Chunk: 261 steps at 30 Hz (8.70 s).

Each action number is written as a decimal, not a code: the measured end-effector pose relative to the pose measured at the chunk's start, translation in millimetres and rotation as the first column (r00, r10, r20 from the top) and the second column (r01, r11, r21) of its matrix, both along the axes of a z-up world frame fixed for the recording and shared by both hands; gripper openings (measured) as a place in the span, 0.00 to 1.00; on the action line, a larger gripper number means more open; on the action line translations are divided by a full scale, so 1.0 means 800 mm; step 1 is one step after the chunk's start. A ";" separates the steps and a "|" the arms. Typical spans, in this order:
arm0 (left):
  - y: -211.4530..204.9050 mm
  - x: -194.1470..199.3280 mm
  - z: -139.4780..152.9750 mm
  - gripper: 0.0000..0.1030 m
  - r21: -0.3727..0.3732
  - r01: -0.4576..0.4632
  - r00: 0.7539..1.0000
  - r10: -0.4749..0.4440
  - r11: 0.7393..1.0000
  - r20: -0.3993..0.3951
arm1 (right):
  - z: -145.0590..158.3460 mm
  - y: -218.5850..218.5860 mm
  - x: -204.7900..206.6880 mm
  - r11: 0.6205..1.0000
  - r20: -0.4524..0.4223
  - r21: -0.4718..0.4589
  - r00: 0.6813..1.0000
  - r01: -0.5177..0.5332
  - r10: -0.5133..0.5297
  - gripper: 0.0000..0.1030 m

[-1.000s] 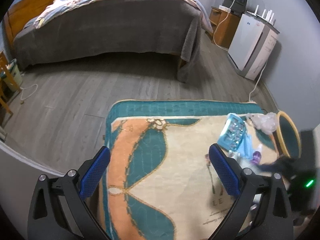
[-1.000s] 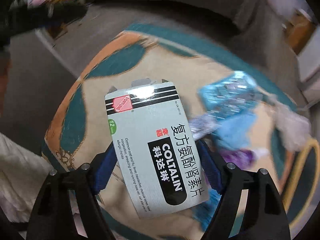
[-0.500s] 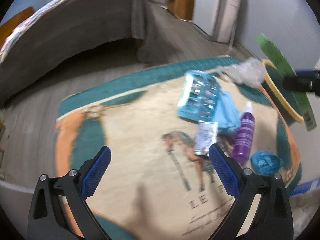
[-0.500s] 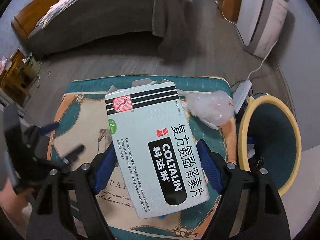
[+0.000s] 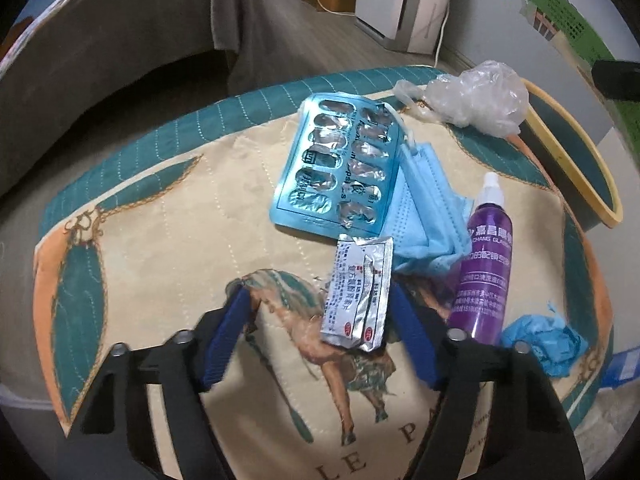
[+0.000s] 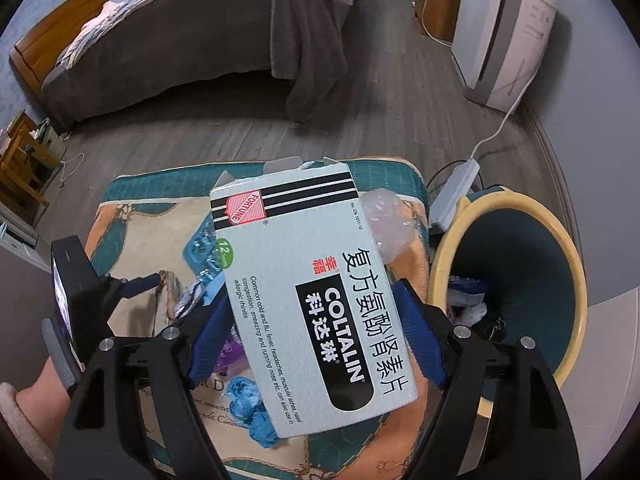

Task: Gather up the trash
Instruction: 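Grasp the small foil pill packet with the left gripper while the right holds the box, then carry the box and foil packet into the bin and open both grippers, then move both tools back over the mat, then grasp the blue blister tray with the left gripper while the right grasps the clear plastic bag, then carry the blister tray and plastic bag into the bin and open both grippers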

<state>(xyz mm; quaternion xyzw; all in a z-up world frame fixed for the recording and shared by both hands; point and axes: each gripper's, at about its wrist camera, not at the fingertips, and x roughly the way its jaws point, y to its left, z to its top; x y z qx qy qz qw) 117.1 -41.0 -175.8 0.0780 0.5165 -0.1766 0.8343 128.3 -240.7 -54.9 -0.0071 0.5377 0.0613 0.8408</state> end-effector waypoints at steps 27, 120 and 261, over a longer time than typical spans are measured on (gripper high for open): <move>0.011 -0.001 0.056 0.10 -0.066 -0.039 0.995 0.045 0.997 0.089 | 0.006 -0.008 -0.003 1.000 0.012 0.001 1.000 -0.008 0.008 0.74; -0.047 -0.019 0.192 0.94 0.001 -0.023 0.961 0.022 1.000 0.277 | 0.046 -0.181 0.001 0.947 0.116 0.030 0.940 0.319 -0.320 0.94; -0.221 -0.019 0.163 0.12 -0.136 0.328 0.936 -0.302 0.935 0.182 | 0.000 -0.255 -0.007 0.906 0.006 0.043 0.906 0.422 -0.423 0.37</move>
